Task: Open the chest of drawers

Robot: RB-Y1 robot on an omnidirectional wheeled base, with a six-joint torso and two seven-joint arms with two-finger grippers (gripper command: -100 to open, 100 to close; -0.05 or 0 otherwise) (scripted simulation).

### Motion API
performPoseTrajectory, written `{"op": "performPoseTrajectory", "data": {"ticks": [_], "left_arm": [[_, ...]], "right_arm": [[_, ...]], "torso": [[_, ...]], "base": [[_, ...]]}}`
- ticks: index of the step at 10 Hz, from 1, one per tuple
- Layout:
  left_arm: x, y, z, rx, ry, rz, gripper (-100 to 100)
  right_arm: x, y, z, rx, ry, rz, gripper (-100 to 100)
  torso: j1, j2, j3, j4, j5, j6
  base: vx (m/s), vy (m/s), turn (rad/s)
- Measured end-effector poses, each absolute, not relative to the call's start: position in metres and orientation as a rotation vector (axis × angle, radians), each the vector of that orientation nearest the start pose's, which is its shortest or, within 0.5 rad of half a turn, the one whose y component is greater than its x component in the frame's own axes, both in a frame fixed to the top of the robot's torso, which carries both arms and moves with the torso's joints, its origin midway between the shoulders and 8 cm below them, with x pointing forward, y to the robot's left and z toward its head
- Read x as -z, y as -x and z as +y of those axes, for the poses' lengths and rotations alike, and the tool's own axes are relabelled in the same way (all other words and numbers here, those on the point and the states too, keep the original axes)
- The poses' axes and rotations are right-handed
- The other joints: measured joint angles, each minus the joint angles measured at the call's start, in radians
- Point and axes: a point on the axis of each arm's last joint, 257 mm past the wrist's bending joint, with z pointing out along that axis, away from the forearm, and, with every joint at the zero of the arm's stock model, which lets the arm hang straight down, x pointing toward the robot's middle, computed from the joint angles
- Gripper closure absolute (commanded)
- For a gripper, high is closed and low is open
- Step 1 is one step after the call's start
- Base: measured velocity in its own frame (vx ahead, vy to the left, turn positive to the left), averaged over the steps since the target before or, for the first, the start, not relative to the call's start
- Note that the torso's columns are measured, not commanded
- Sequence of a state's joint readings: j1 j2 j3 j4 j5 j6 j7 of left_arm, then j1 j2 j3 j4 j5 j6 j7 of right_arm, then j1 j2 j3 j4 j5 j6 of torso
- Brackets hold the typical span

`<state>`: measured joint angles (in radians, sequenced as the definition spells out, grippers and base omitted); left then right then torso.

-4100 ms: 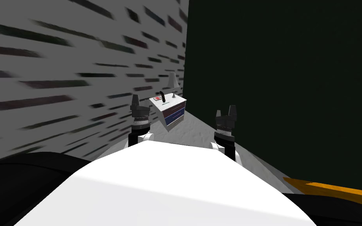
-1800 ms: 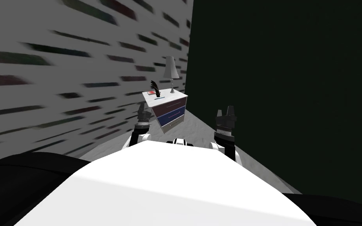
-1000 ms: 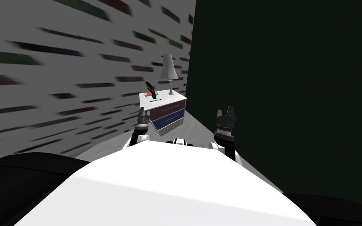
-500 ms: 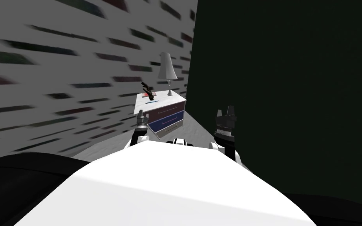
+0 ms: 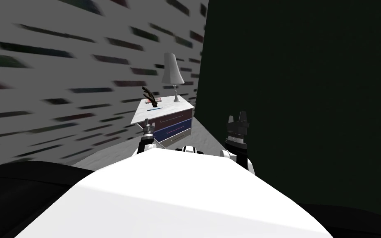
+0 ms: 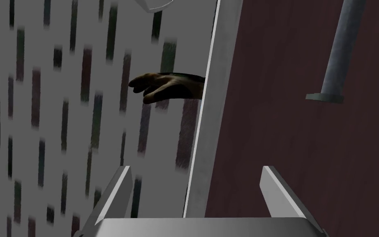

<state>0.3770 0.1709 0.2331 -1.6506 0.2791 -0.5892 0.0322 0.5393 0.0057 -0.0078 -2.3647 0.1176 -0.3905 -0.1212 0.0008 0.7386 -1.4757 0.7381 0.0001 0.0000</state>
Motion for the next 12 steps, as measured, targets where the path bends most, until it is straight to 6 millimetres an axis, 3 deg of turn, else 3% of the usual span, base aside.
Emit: {"op": "performPoseTrajectory", "data": {"ticks": [5, 9, 11, 12], "left_arm": [[0.221, -0.364, 0.469, 1.066, 1.210, 0.622, -100], [0.260, -0.352, 0.458, 1.065, 1.347, 0.519, -100], [0.267, -0.352, 0.454, 1.067, 1.373, 0.497, -100], [0.268, -0.353, 0.464, 1.055, 1.359, 0.511, -100]], "right_arm": [[-0.028, -0.344, -0.275, -1.296, -0.690, 0.681, 0], [-0.028, -0.344, -0.275, -1.296, -0.690, 0.681, 0], [-0.028, -0.344, -0.275, -1.296, -0.690, 0.681, 0], [-0.028, -0.344, -0.275, -1.296, -0.690, 0.681, 0]], "torso": [[-0.001, -0.001, 0.000, 0.000, 0.000, 0.000], [0.001, 0.001, 0.001, 0.000, 0.000, 0.000], [0.001, 0.001, 0.001, 0.000, 0.000, 0.000], [-0.002, 0.001, 0.001, 0.000, 0.000, 0.000]], "base": [[0.122, -0.102, 0.064], [0.055, -0.057, 0.031], [-0.001, -0.036, -0.042], [-0.023, -0.067, -0.055]]}}
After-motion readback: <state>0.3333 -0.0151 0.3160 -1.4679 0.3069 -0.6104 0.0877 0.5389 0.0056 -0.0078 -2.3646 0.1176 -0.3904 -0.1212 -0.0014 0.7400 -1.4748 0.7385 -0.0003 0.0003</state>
